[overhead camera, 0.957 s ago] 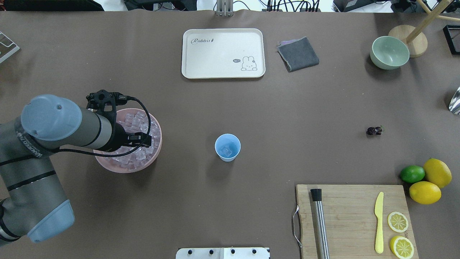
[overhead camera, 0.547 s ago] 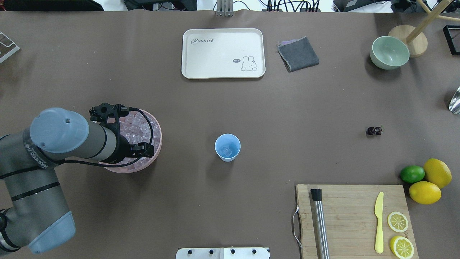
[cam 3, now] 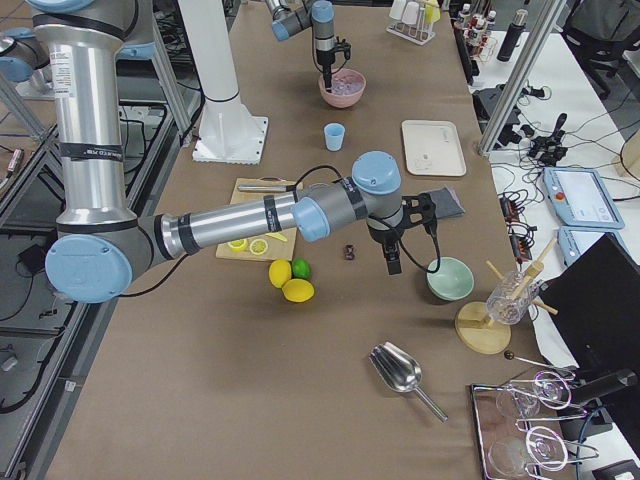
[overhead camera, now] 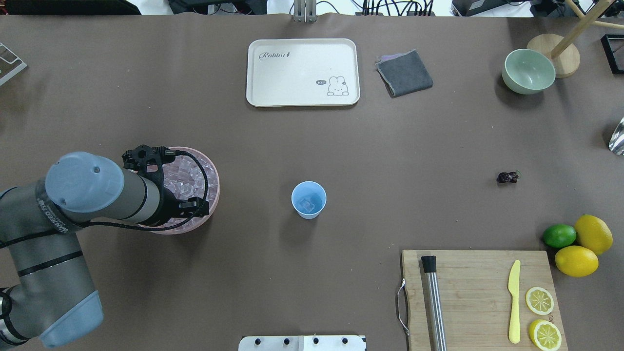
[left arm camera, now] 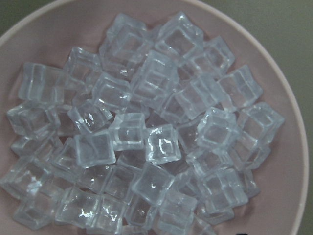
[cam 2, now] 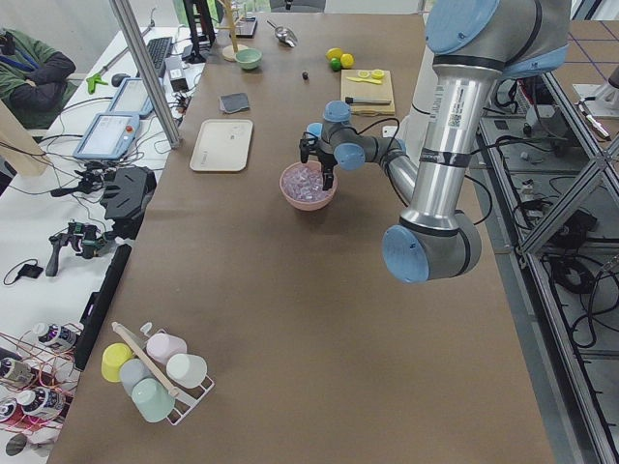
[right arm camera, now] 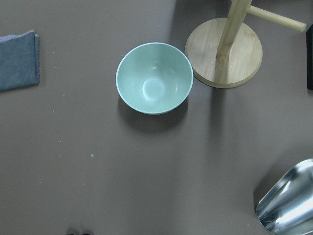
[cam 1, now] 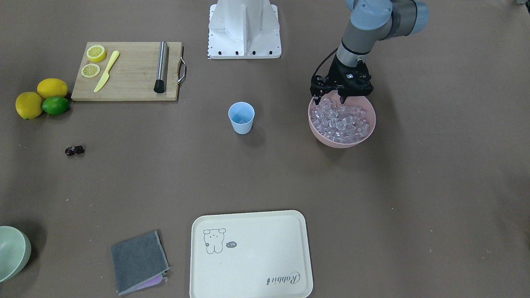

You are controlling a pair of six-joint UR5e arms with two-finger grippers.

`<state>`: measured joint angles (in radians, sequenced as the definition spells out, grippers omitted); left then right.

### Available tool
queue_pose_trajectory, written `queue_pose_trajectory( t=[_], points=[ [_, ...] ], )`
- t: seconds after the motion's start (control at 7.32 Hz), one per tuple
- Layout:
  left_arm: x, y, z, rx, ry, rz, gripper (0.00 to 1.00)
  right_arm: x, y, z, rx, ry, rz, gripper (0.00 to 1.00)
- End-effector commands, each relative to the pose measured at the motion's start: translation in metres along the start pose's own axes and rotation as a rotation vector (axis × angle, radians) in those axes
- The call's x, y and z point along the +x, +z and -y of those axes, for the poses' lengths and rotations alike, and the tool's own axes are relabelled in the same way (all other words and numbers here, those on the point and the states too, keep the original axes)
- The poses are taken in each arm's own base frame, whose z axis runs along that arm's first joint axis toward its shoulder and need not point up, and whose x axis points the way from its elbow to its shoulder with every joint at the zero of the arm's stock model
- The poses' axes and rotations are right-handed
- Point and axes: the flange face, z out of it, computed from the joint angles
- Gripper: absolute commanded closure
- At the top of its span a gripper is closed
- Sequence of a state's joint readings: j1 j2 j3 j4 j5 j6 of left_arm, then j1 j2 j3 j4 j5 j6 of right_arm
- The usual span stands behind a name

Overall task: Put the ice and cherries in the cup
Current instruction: 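Lower the left gripper into the ice and grasp another cube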

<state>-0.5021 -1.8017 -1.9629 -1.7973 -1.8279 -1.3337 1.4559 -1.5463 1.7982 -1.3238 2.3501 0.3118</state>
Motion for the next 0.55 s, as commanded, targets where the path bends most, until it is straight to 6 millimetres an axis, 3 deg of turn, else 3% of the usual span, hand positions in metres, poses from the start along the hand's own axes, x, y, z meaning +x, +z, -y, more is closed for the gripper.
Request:
queue_pose_trajectory(
  t=[0.0, 0.41],
  points=[
    [-0.0016, 0.0089, 0.0009, 0.004, -0.001, 0.016, 0.25, -0.0006, -0.0005, 0.0001, 0.002, -0.002, 0.001, 0.0],
    [0.0009, 0.0102, -0.0018, -0.001, 0.004, 0.015, 0.3, -0.0015, -0.0003, 0.0001, 0.001, -0.003, 0.001, 0.0]
  ],
)
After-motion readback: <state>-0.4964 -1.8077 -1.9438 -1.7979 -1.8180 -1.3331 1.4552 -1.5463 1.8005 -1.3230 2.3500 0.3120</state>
